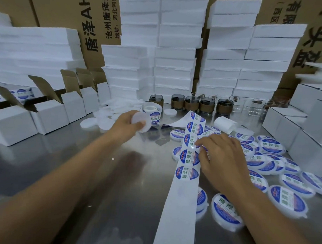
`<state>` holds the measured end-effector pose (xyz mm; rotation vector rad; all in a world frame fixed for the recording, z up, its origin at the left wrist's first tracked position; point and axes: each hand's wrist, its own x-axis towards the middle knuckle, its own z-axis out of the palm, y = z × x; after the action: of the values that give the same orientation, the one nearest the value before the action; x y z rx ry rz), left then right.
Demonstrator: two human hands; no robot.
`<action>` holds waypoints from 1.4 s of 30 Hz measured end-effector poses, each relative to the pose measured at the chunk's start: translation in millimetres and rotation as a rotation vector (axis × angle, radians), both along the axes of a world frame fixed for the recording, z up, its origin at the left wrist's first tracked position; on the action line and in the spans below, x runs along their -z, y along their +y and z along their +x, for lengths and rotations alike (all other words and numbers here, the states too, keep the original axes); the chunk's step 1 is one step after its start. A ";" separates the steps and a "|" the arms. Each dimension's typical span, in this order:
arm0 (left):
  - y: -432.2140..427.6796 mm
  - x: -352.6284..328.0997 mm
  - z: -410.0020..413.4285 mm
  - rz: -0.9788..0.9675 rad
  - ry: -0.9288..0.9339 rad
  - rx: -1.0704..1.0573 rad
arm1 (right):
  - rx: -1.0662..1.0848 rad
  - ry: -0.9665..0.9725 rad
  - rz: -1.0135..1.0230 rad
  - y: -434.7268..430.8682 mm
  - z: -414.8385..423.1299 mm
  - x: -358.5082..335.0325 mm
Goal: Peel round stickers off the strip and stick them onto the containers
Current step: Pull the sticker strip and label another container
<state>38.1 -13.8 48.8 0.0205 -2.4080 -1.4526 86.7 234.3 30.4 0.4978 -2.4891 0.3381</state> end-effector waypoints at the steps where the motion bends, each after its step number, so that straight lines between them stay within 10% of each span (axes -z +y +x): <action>1: 13.0 -3.1 7.4 0.052 -0.007 0.053 | -0.003 -0.002 -0.012 0.1 -0.2 0.0; 19: 88.2 11.9 48.0 0.687 -0.031 0.320 | -0.352 -0.400 -0.839 -24.2 6.1 -4.4; 30: 81.6 14.8 41.7 1.045 -0.092 0.295 | -0.060 -0.445 0.060 -17.3 7.3 4.8; 42: 80.3 13.5 42.5 1.080 -0.087 0.348 | -0.227 -0.526 -0.980 -8.9 -2.9 -5.8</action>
<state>80.7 66.5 35.2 -0.0879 -1.4282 -2.7619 83.7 225.4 36.2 0.2771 -2.3236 1.8396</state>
